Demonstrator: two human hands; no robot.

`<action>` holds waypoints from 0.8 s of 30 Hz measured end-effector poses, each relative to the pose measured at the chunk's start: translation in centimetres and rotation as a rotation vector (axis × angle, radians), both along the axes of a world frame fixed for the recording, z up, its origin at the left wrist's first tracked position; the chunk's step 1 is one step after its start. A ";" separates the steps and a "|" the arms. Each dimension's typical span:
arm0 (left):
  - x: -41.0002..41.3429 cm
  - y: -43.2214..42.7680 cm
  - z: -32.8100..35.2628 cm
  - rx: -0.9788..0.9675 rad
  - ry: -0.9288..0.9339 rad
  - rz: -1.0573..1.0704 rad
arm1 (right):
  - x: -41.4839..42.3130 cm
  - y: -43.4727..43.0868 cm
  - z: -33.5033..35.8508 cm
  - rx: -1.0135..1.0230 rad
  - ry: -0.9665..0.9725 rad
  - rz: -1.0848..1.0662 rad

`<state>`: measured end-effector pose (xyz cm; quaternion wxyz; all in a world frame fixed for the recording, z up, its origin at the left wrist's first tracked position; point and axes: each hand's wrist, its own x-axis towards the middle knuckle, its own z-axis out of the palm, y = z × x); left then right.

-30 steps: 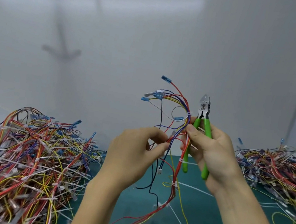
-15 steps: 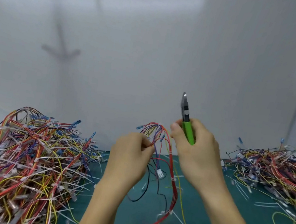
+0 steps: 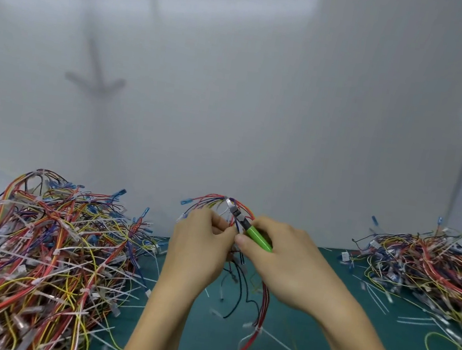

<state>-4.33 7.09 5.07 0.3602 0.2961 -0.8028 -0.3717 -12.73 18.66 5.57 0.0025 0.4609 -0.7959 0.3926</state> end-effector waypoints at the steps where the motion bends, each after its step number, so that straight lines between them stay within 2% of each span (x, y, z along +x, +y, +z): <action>1: 0.0 -0.1 -0.1 0.064 0.017 -0.041 | 0.1 -0.1 -0.1 0.003 0.007 -0.013; 6: -0.2 -0.4 -0.1 0.408 0.127 -0.232 | -0.1 -0.5 -0.3 -0.089 0.035 -0.052; 9: 0.0 -0.8 0.0 0.533 0.247 -0.282 | 0.0 -0.4 0.1 -0.197 0.109 -0.111; 10: 0.0 -1.0 0.0 0.545 0.280 -0.276 | 0.0 -0.2 0.5 -0.251 0.101 -0.104; 12: 0.1 -1.3 0.0 0.542 0.326 -0.253 | 0.0 0.5 1.4 -0.336 -0.049 0.016; 14: 0.3 -1.5 0.0 0.516 0.340 -0.237 | 0.4 1.3 2.1 -0.243 -0.201 0.153; 16: 0.3 -1.6 0.0 0.466 0.329 -0.230 | 0.8 1.6 2.0 -0.049 -0.233 0.183; 20: 0.4 -1.5 -0.1 0.362 0.299 -0.202 | 1.0 0.8 0.8 0.152 -0.147 0.038; 24: 0.6 -1.5 -0.2 0.232 0.229 -0.161 | 0.6 0.5 0.3 0.210 -0.145 0.008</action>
